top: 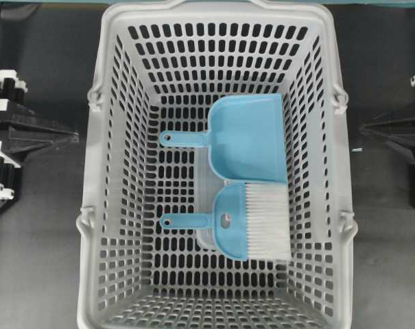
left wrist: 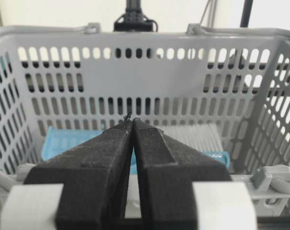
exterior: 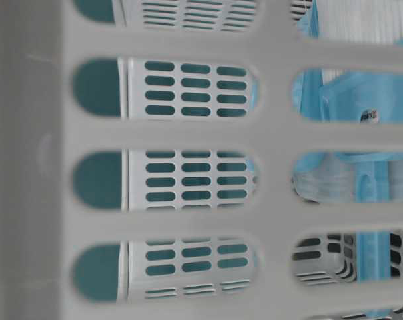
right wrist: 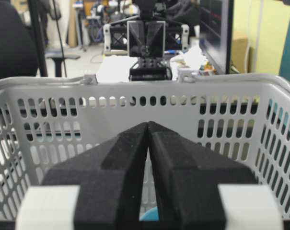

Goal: Pick up the hand brush from the shopping basket with the left arm.

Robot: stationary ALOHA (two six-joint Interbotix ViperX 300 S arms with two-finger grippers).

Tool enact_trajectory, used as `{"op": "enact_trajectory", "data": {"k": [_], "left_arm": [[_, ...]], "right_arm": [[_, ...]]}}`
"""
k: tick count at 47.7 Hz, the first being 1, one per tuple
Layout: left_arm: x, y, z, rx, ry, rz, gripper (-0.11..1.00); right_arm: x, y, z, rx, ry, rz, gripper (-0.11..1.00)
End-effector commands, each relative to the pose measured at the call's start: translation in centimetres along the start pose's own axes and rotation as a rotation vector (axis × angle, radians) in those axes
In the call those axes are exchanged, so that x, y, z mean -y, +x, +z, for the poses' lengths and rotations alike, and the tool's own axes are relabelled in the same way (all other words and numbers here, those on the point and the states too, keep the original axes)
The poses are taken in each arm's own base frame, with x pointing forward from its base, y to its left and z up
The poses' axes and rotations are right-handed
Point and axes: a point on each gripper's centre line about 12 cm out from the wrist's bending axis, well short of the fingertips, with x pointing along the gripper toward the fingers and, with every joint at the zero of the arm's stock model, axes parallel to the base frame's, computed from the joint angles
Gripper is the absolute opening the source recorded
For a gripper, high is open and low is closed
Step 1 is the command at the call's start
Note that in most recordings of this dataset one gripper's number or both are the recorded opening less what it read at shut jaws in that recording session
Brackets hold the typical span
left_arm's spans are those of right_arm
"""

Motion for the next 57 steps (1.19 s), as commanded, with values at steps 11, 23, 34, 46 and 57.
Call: {"op": "enact_trajectory", "data": {"k": [11,23,34,46,57], "left_arm": [[0.6,3.3,5.1,-0.138,-0.037,-0.022,0.00],[2.4,8.0,6.4,-0.442,-0.018,-0.072,0.00],[3.4,12.5,5.4,-0.694,-0.018,-0.068,0.00],[4.3,15.7,4.0,-0.906,0.009,-0.069,0.00],[4.6,17.3,2.4,-1.013,0.013,-0.063,0.01]], "right_arm": [[0.1,0.3,0.1,-0.024,0.018,-0.007,0.00],[0.3,0.3,-0.1,-0.084,0.018,-0.017,0.00],[0.3,0.2,-0.8,-0.161,0.020,-0.017,0.20],[0.3,0.0,-0.7,-0.161,0.021,-0.017,0.77],[0.3,-0.1,-0.6,-0.156,0.018,-0.016,0.75]]}}
